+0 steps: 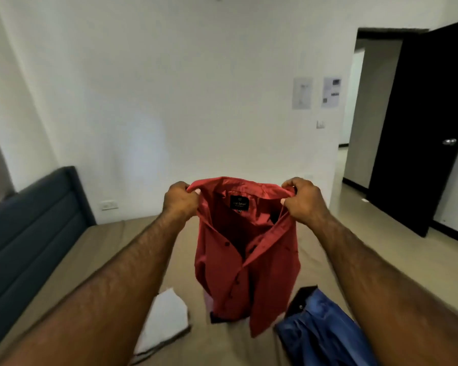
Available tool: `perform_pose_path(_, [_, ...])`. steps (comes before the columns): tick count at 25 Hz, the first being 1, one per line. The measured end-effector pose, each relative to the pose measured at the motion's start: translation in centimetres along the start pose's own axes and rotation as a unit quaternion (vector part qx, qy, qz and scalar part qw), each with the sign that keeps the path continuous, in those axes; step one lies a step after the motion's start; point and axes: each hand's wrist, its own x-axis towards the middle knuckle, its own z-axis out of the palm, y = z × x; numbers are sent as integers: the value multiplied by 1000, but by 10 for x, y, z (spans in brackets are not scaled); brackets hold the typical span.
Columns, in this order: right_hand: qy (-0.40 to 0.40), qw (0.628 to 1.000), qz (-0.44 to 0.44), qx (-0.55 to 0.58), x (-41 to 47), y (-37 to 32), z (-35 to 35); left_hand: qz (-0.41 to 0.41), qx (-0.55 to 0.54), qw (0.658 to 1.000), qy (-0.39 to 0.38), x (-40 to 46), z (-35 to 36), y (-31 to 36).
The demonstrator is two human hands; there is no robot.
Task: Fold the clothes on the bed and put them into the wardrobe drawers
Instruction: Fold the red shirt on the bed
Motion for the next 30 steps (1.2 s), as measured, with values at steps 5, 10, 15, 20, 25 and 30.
perform_pose_path(5, [81, 989, -100, 76, -14, -158, -31, 120, -57, 983, 124, -13, -158, 79])
perform_pose_path(10, [40, 985, -164, -34, -43, -208, 4, 236, 164, 955, 77, -38, -182, 98])
perform_pose_path(15, [150, 974, -138, 94, -20, -220, -23, 214, -99, 961, 143, -28, -223, 114])
perform_pose_path(20, [-38, 987, -147, -62, -28, -213, -24, 119, 104, 986, 62, -47, -230, 94])
perform_pose_path(25, [83, 973, -214, 36, -22, -218, -31, 301, 205, 927, 86, -65, -204, 120])
perform_pose_path(30, [61, 984, -159, 49, -14, -194, -49, 167, 164, 929, 287, -64, -217, 100])
